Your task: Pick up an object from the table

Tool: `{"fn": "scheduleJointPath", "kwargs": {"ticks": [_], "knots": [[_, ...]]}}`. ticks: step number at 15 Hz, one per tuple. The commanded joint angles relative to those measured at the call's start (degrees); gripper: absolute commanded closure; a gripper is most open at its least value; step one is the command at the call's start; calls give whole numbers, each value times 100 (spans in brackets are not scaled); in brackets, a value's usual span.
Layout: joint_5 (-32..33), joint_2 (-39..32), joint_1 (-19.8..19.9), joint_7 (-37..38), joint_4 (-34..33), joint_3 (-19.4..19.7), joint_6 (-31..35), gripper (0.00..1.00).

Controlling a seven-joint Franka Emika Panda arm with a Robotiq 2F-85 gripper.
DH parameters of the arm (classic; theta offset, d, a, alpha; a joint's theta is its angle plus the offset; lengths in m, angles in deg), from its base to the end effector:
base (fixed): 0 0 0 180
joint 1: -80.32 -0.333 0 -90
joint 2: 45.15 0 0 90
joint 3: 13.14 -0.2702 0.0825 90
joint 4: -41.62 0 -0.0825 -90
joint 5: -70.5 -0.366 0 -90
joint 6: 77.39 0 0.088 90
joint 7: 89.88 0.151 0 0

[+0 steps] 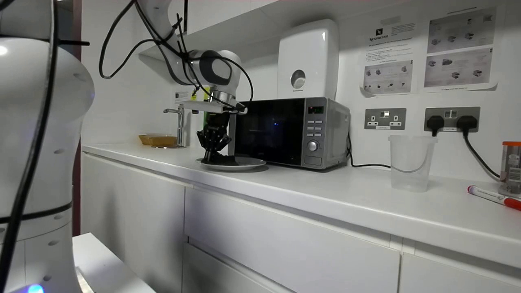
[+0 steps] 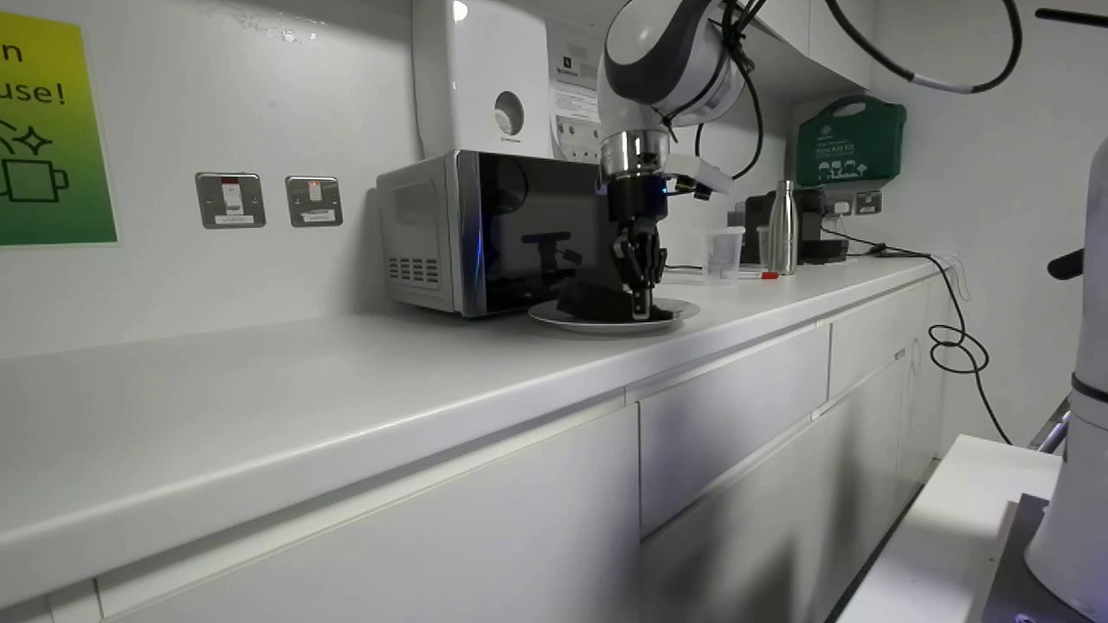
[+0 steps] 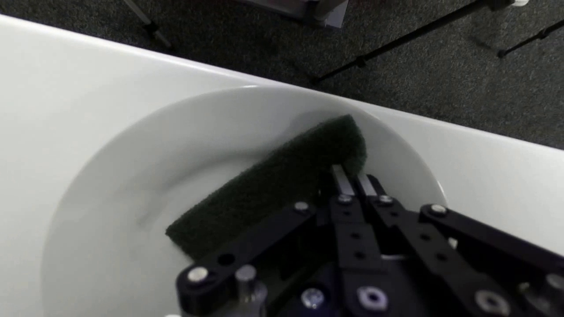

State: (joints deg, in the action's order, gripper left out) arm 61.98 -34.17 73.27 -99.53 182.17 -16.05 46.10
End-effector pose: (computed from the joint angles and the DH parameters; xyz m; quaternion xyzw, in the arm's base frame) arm 0.4279 0.0859 0.2854 -0.9892 -0.1253 0.0529 0.0548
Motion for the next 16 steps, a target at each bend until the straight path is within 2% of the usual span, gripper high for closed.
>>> {"fn": "scheduleJointPath", "kwargs": {"ticks": [1,7,16], "knots": [[-162,111,-134,-206,21,-110,-195,99],[-96,-163,-213,-131,-254,-215,-163,99],[153,-713,-94,18,-777,-228,-100,99]]}}
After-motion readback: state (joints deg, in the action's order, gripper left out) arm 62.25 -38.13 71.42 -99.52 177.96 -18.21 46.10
